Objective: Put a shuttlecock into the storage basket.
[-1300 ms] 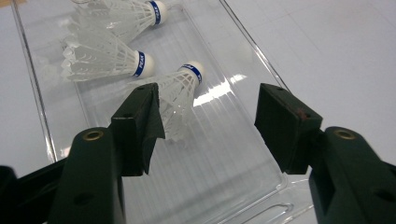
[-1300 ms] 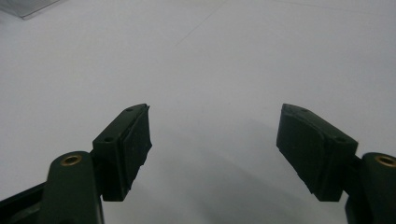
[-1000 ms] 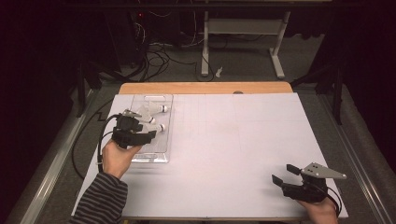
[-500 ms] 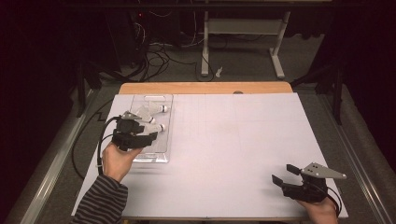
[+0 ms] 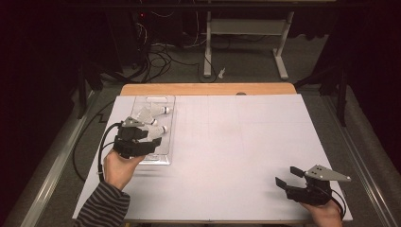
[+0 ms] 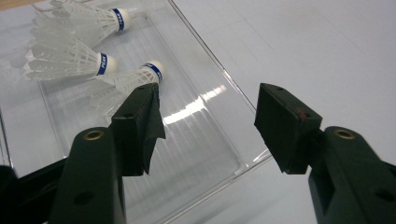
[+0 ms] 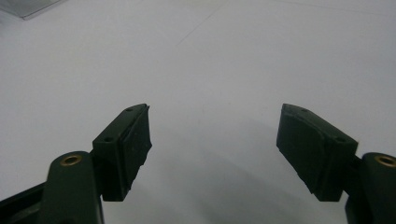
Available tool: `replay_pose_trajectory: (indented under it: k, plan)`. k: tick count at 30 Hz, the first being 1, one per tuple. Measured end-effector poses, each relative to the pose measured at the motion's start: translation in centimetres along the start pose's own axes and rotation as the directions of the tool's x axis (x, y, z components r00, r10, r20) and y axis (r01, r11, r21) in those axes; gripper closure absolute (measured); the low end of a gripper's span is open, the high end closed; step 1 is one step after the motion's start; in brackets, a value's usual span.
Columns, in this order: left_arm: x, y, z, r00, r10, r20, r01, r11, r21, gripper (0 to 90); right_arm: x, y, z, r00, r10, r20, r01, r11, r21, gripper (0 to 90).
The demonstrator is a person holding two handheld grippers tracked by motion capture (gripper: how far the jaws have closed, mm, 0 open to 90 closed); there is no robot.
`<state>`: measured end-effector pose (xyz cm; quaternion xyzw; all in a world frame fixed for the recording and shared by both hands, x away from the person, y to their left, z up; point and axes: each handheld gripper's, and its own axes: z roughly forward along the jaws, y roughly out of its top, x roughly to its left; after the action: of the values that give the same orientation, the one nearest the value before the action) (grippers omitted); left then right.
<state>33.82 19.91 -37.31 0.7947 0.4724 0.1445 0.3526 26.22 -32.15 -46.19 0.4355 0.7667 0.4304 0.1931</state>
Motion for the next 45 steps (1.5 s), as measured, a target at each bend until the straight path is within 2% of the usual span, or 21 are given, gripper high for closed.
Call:
replay_pose_trajectory:
  k: [19, 45]
  plan:
    - [-0.2, -1.1, -0.6, 0.9996, -0.025, 0.017, 0.025, 0.9994, -0.025, 40.9, 0.0, 0.0, 0.0, 1.0000, 0.001, 0.001, -0.001, 1.000, 0.000, 26.5]
    - [-0.7, -2.4, -1.4, 0.9992, -0.025, 0.030, 0.027, 0.9978, -0.060, 38.0, 0.0, 0.0, 0.0, 1.0000, 0.000, 0.000, 0.000, 1.000, 0.000, 26.5]
